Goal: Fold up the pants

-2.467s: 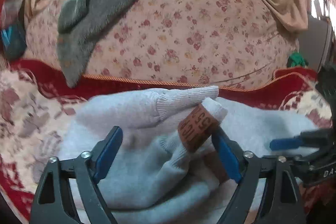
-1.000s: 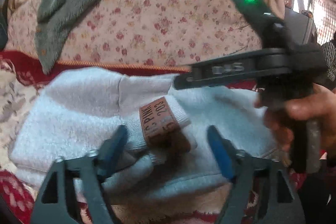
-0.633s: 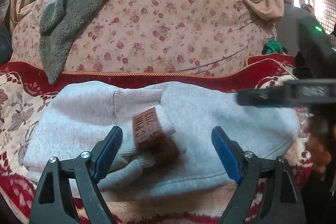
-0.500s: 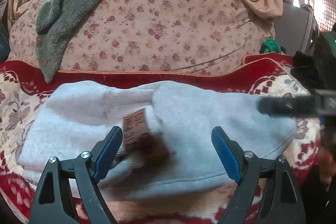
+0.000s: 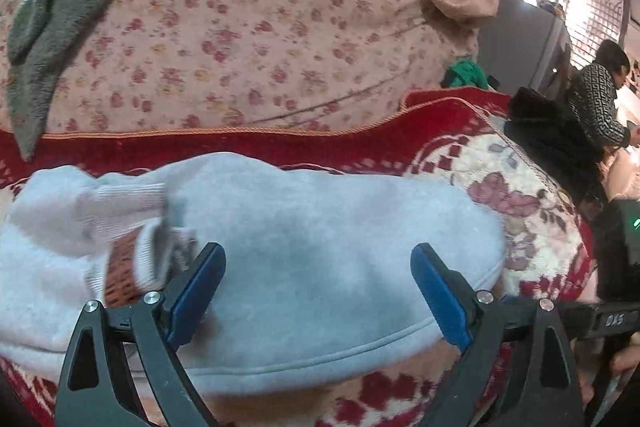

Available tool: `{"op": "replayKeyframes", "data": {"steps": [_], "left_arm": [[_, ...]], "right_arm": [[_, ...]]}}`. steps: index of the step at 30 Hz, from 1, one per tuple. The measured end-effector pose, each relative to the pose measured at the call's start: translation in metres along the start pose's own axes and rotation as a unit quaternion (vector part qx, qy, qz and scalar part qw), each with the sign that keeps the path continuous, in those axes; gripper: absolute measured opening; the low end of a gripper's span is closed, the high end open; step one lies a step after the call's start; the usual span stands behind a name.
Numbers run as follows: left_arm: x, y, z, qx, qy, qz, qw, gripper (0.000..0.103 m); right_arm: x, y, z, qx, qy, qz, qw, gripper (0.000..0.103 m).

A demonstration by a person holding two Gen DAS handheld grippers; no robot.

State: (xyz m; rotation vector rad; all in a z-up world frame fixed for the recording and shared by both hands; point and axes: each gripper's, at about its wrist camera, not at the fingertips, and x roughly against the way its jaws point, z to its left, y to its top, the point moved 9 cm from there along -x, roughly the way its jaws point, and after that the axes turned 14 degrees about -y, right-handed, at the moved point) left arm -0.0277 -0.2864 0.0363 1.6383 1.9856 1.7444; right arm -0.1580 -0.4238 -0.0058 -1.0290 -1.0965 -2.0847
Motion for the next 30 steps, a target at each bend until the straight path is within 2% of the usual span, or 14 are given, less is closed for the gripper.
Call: {"op": "replayKeyframes", "data": {"steps": [3,8,14,19,22,27,28,30], "left_arm": [[-0.014,0.004,-0.004,-0.004,-0.007,0.017,0.9998,0.093],[-0.032,0.015,-0.007,0.002,-0.038,0.042,0.9984,0.093],[-0.058,0.032,-0.006,0.008,-0.051,0.063,0.9967,0.093],[-0.083,0.048,-0.012,-0.007,-0.065,0.083,0.9944,0.094],[-0.105,0.054,-0.017,-0.009,-0.083,0.107,0.9908,0.094],[-0.143,0.056,-0.025,-0.024,-0.116,0.162,0.9797,0.094],[-0.148,0.055,-0.027,-0.027,-0.123,0.174,0.9768,0.094],[-0.163,0.05,-0.033,-0.037,-0.149,0.21,0.9656,0.094]], "right_arm": [[-0.008,-0.006,-0.015,-0.038,0.022,0.014,0.999,0.094],[-0.022,-0.003,-0.022,-0.067,0.038,0.011,0.997,0.094],[-0.037,0.003,-0.018,-0.066,0.04,-0.003,0.997,0.094],[-0.042,0.012,-0.017,-0.059,0.043,-0.03,0.997,0.094],[-0.045,0.017,-0.015,-0.056,0.046,-0.042,0.996,0.094],[-0.052,0.024,-0.013,-0.059,0.06,-0.057,0.995,0.095],[-0.053,0.025,-0.013,-0.061,0.064,-0.06,0.994,0.096],[-0.055,0.027,-0.015,-0.069,0.073,-0.063,0.993,0.097]]}}
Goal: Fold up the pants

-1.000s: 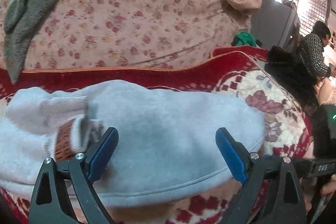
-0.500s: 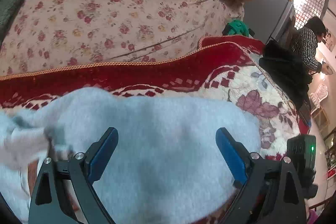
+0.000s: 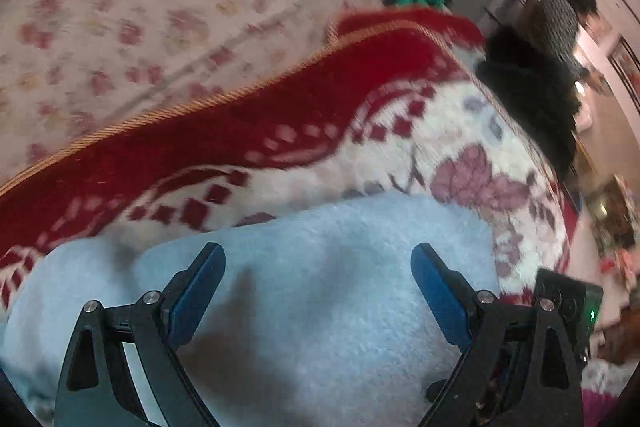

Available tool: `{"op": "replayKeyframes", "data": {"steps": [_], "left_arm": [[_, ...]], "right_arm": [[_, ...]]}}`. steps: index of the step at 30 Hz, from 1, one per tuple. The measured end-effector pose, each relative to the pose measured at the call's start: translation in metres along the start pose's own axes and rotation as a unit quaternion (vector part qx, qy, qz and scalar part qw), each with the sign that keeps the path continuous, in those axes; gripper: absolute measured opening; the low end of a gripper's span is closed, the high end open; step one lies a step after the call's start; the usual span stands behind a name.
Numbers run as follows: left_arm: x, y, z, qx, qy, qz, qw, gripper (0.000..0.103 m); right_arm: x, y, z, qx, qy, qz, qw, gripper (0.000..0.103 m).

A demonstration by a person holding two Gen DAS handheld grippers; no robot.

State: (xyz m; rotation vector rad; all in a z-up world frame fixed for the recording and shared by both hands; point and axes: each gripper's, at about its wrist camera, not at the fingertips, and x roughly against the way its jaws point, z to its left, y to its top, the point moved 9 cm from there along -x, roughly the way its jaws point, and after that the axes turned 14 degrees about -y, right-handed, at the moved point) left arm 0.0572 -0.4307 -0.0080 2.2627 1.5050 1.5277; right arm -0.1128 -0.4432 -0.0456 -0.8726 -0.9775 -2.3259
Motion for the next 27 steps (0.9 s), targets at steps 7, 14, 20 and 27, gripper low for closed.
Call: {"op": "replayKeyframes", "data": {"steps": [7,14,20,27], "left_arm": [[-0.038,0.004,-0.002,-0.035,-0.02,0.071,0.9967,0.094],[-0.065,0.004,0.005,-0.052,-0.024,0.109,0.9924,0.094],[-0.084,0.001,0.008,-0.045,-0.037,0.139,0.9886,0.097],[-0.092,-0.003,0.014,-0.047,-0.04,0.134,0.9891,0.077]], "right_arm": [[-0.004,-0.001,0.002,0.006,0.016,-0.003,1.0,0.103],[-0.006,-0.004,0.004,0.027,0.002,-0.009,1.0,0.103],[-0.008,0.004,0.001,-0.004,0.006,0.013,1.0,0.1],[-0.01,0.011,0.003,0.008,0.008,0.006,1.0,0.063]]}}
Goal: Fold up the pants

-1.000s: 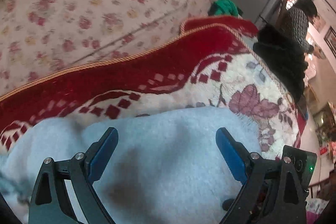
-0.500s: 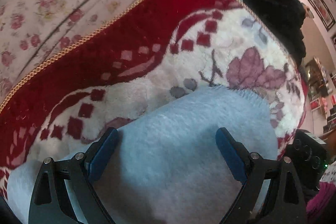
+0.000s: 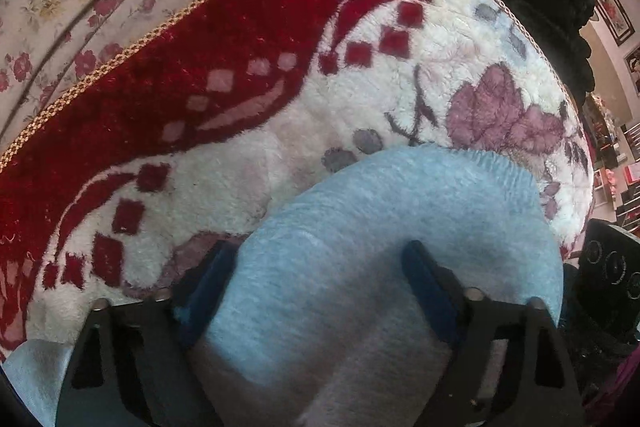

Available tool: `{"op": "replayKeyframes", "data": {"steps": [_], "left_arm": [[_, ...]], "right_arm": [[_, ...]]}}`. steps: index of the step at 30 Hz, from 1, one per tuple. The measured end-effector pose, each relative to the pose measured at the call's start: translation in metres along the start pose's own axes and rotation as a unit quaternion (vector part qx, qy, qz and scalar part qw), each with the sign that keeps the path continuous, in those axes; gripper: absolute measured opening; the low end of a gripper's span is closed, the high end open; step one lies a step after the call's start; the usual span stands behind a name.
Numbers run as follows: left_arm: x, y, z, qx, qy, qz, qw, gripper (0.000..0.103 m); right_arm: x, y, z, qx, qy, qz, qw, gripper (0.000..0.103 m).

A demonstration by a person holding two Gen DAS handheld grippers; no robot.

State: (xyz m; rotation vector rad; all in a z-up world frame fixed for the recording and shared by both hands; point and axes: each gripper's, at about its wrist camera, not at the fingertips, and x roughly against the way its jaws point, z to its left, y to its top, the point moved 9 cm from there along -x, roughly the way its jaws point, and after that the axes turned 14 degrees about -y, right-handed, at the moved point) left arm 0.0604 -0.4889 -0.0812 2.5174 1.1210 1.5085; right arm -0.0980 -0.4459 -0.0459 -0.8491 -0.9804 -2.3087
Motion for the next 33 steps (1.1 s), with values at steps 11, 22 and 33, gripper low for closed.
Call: {"op": "replayKeyframes", "data": {"steps": [11,22,33], "left_arm": [[0.03,-0.003,-0.011,-0.005,-0.012,-0.046,0.9988,0.018],[0.112,0.005,-0.04,-0.013,-0.025,-0.129,0.9912,0.017],[0.257,-0.046,-0.038,0.005,0.002,-0.249,0.9685,0.016]], "right_arm": [[0.019,0.007,0.026,0.065,-0.012,-0.044,0.997,0.042],[0.058,0.025,0.092,0.141,0.003,-0.096,0.985,0.037],[0.081,0.009,0.223,0.285,0.027,-0.128,0.95,0.036]]}}
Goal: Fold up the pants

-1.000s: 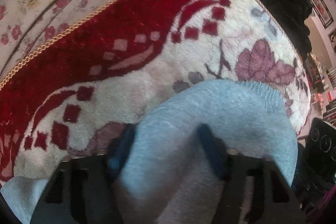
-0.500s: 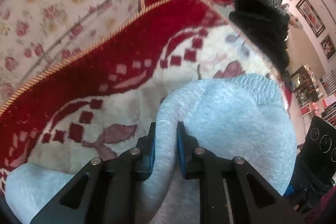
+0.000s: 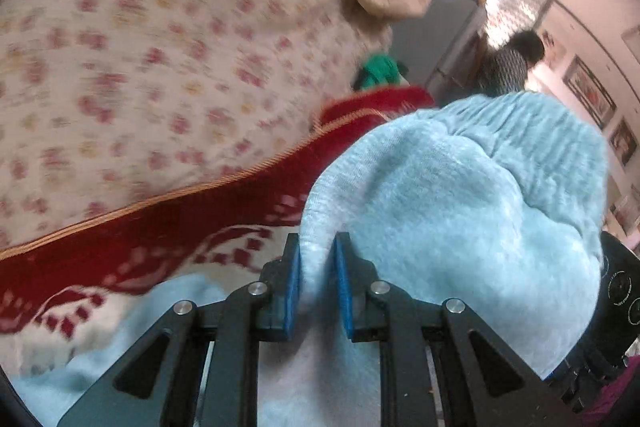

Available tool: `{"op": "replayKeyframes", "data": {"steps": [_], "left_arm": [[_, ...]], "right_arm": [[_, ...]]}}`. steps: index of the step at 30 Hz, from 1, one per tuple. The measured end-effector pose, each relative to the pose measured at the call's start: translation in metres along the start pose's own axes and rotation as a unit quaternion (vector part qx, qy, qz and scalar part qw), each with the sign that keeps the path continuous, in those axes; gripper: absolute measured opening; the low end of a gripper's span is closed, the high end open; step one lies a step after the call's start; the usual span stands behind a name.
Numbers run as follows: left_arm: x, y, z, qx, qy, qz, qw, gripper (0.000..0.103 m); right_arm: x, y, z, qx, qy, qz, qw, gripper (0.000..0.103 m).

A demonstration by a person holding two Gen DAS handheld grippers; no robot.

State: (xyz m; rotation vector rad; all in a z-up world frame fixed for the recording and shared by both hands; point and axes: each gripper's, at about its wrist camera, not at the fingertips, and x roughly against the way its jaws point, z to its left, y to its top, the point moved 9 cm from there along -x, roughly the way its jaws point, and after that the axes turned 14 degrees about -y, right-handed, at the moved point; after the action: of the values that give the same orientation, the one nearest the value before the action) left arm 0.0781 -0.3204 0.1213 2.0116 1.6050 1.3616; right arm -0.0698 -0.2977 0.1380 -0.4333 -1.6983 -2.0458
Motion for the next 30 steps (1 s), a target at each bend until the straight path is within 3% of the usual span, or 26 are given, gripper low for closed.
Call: {"op": "replayKeyframes", "data": {"steps": [5,9,12,16,19,21,23,25,26,30], "left_arm": [[0.078,-0.025,0.036,0.038,0.04,-0.047,0.9973,0.015],[0.144,-0.068,0.089,0.09,0.101,-0.079,0.9877,0.012],[0.197,-0.113,0.133,0.148,0.146,-0.107,0.9723,0.012],[0.262,-0.171,0.18,0.216,0.201,-0.142,0.945,0.012],[0.285,-0.195,0.182,0.226,0.212,-0.154,0.938,0.012],[0.291,-0.198,0.173,0.212,0.22,-0.152,0.9399,0.012],[0.293,-0.195,0.159,0.193,0.221,-0.153,0.9435,0.012],[0.289,-0.183,0.144,0.179,0.213,-0.161,0.9469,0.012],[0.287,-0.177,0.135,0.172,0.206,-0.167,0.9488,0.013],[0.265,-0.15,0.089,0.134,0.169,-0.178,0.96,0.031]], "right_arm": [[-0.016,0.006,0.065,0.06,0.023,0.007,0.998,0.035],[-0.047,-0.004,0.122,0.106,0.049,0.026,0.993,0.035],[-0.077,-0.028,0.161,0.144,0.063,0.054,0.986,0.035],[-0.12,-0.079,0.201,0.192,0.071,0.108,0.973,0.035],[-0.136,-0.106,0.209,0.204,0.06,0.132,0.968,0.039],[-0.126,-0.105,0.208,0.182,0.08,0.132,0.971,0.044],[-0.109,-0.1,0.205,0.143,0.124,0.139,0.972,0.063],[-0.094,-0.094,0.2,0.104,0.163,0.15,0.97,0.066],[-0.087,-0.092,0.198,0.094,0.168,0.149,0.97,0.066],[-0.063,-0.078,0.17,0.078,0.134,0.128,0.98,0.066]]}}
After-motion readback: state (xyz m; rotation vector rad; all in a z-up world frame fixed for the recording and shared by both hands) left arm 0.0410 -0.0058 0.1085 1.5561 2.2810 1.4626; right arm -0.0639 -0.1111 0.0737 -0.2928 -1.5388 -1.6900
